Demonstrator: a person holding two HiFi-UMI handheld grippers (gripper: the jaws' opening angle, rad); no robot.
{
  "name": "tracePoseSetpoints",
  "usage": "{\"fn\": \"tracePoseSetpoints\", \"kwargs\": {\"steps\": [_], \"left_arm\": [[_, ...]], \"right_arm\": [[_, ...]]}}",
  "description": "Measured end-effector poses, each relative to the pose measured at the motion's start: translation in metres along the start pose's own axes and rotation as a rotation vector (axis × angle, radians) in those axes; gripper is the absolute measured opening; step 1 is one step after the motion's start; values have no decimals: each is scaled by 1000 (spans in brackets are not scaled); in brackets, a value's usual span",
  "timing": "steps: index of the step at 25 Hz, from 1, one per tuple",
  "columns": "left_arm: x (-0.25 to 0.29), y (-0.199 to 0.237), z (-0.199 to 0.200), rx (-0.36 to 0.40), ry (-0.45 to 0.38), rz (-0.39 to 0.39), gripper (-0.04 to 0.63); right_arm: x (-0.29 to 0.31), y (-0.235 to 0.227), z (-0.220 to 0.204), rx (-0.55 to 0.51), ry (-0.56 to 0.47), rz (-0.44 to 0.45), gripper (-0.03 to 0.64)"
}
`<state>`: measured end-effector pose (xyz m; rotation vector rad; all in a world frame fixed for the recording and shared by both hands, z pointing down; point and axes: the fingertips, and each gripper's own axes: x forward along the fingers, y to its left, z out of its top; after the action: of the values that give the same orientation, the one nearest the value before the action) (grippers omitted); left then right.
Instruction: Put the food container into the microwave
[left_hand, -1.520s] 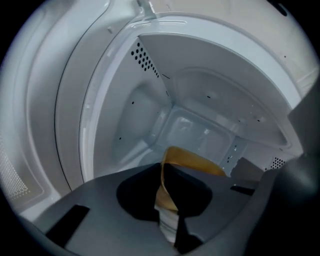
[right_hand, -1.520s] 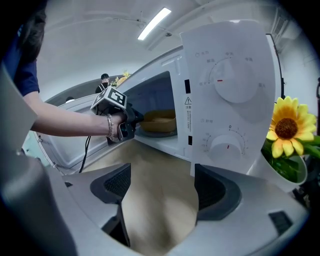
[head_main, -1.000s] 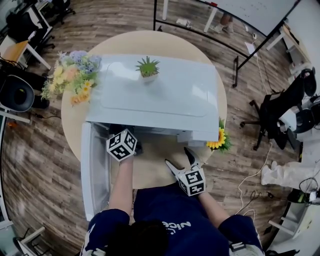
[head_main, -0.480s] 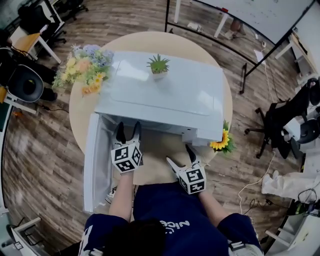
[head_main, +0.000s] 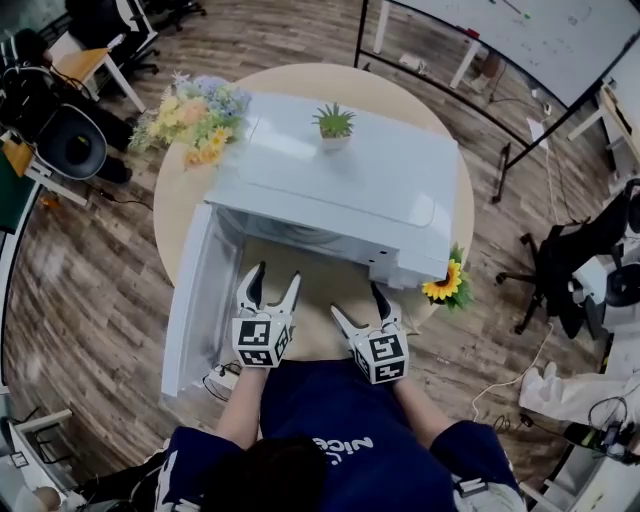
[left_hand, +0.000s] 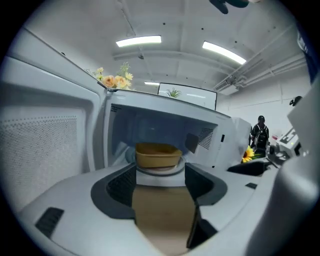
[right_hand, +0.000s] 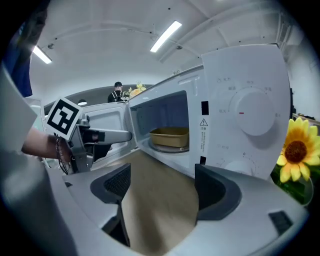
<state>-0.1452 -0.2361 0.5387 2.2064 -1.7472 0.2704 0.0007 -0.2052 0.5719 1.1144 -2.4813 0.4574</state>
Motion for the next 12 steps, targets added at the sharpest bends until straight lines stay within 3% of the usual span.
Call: {"fn": "tracePoseSetpoints", "kwargs": {"steps": [7,12], "left_arm": [[-39,-17,-21,21,20,-16,288],[-56,-23,-29,40,17,15,288]], "right_arm": [[-1,2,5,-6,-39,1,393],[-3,5,8,-44,-58,-2,382]]}}
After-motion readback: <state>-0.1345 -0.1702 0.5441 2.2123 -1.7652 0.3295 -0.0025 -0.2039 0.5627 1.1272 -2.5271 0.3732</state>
